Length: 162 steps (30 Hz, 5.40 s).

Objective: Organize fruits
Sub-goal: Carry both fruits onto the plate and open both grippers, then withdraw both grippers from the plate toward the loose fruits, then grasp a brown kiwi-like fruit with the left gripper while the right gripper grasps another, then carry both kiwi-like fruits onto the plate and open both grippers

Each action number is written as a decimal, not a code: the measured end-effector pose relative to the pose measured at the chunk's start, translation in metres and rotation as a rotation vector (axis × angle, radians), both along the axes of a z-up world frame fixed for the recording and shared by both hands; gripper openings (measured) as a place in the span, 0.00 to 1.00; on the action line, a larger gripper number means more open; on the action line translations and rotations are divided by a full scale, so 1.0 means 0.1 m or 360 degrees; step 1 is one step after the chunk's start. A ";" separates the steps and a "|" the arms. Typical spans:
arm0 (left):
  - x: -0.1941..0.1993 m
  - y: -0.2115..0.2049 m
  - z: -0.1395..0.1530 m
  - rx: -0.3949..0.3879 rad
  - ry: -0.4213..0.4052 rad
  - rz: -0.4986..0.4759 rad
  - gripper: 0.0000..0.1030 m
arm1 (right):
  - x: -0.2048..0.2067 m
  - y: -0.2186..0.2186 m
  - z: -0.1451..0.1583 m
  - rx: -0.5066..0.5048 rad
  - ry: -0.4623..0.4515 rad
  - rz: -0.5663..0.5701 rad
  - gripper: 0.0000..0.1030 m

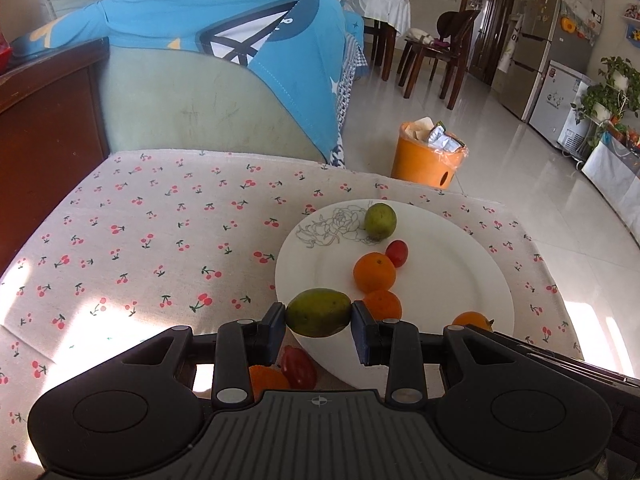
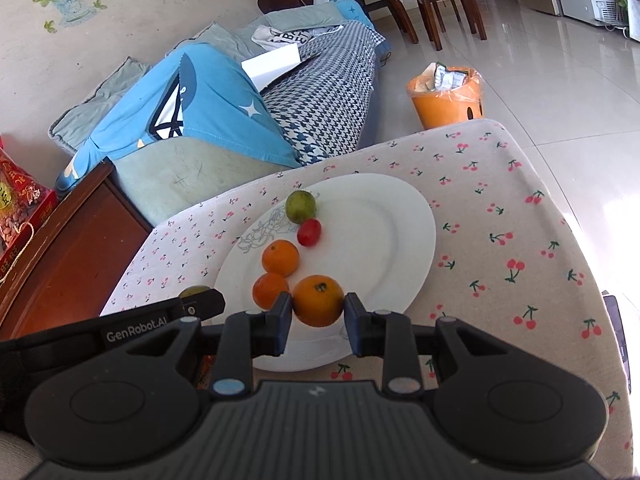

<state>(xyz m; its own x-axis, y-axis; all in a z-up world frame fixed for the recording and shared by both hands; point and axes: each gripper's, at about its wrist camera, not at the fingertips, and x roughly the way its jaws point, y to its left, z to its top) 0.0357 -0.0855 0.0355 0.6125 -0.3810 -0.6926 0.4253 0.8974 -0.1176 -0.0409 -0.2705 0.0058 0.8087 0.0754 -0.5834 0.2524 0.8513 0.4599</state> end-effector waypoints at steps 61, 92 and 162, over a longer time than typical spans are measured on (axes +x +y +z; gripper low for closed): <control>-0.27 1.05 0.06 0.0183 0.0084 0.0372 0.58 | -0.39 0.96 -0.05 -0.0135 -0.0018 0.0647 0.41; -0.13 0.80 -0.26 0.0105 0.0044 0.0223 0.23 | -0.24 1.18 -0.20 -0.0248 -0.0037 0.0711 0.25; -0.41 -0.56 -0.01 -0.0018 -0.0073 -0.0283 0.47 | 0.12 -0.49 0.09 0.0044 -0.0049 0.0003 0.28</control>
<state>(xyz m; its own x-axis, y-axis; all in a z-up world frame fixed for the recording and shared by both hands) -0.0055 -0.1412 0.0345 0.5655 -0.4935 -0.6608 0.5822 0.8064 -0.1040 -0.0292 -0.3194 0.0144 0.8260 0.0928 -0.5560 0.2363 0.8385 0.4910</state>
